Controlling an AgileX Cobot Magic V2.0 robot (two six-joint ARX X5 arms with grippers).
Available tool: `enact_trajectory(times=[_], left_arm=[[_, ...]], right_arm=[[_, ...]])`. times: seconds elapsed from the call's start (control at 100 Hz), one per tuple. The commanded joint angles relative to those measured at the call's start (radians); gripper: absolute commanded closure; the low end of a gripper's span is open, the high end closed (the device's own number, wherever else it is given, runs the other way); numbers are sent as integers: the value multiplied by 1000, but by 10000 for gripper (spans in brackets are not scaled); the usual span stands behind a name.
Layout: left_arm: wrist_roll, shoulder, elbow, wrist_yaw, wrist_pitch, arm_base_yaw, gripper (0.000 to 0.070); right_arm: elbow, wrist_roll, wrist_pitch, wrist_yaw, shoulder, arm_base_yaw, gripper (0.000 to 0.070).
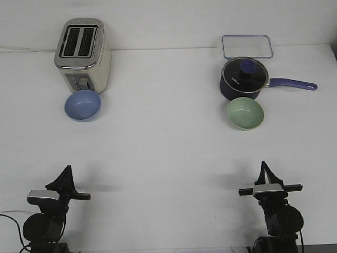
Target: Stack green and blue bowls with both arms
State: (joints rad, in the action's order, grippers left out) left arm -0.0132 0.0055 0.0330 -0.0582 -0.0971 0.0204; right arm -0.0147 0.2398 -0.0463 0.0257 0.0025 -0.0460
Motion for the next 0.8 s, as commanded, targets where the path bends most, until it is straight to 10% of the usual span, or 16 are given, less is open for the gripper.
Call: enact_trajectory(times=[0.0,0.79], left_arm=[[-13,-2,-19,0,-9,1,685],[-13,-2,-19,0,-9,1,685]], right_arm=[[2,11,11,1,-2,1,700],[2,9,19,5,-2,1,700]])
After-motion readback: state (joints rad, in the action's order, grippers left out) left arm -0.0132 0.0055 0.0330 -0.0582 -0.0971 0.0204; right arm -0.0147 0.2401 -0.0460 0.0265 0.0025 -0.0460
